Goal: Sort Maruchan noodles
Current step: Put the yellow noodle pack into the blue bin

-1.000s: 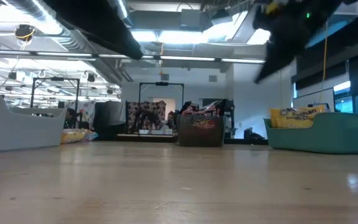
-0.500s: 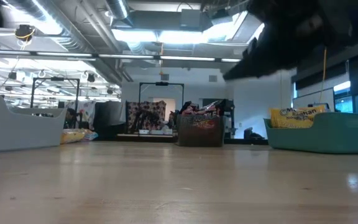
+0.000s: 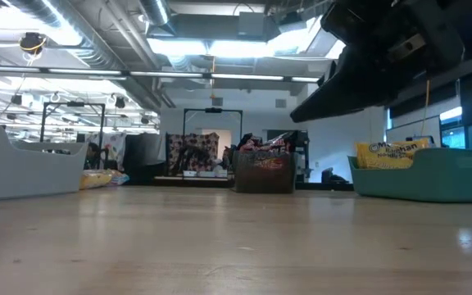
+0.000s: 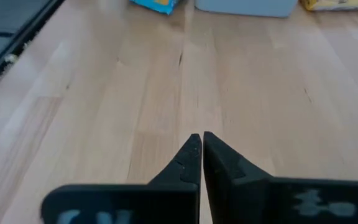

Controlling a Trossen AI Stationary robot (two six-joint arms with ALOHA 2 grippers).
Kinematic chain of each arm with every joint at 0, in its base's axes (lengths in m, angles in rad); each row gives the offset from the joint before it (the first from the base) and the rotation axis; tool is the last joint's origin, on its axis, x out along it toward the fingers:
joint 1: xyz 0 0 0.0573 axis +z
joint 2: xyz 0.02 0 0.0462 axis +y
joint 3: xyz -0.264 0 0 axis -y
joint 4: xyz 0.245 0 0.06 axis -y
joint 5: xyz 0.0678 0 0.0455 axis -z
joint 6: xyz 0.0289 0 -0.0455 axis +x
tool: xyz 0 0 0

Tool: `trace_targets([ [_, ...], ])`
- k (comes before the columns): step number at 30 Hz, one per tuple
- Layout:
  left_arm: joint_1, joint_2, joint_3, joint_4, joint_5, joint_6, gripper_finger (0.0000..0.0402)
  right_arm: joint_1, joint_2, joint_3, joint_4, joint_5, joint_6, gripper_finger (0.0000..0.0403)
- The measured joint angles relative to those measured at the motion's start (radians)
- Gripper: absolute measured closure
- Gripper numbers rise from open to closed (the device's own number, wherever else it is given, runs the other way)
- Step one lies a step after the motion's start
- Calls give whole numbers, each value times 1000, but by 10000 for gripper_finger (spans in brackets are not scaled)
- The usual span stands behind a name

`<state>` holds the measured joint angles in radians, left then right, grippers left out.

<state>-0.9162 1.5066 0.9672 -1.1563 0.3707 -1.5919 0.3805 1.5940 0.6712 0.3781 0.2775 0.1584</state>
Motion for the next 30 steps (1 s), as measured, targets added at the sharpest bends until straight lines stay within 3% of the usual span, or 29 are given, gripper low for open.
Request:
trace_targets([
  [2, -4, 0, -38, 0, 50, 23, 200, 0, 0, 0, 6, -1, 1, 402],
  [5, -4, 0, -78, 20, 44, 75, 200, 0, 0, 0, 18, -2, 2, 402],
  [14, -4, 0, -60, 58, -121, 165, 200, 0, 0, 0, 18, -9, -6, 402],
  [21, -2, 0, 10, 60, -393, 209, 200, 0, 0, 0, 17, -9, -6, 402],
  [30, 20, 0, 13, 170, -760, 282, 200, 0, 0, 0, 17, -9, -6, 402],
])
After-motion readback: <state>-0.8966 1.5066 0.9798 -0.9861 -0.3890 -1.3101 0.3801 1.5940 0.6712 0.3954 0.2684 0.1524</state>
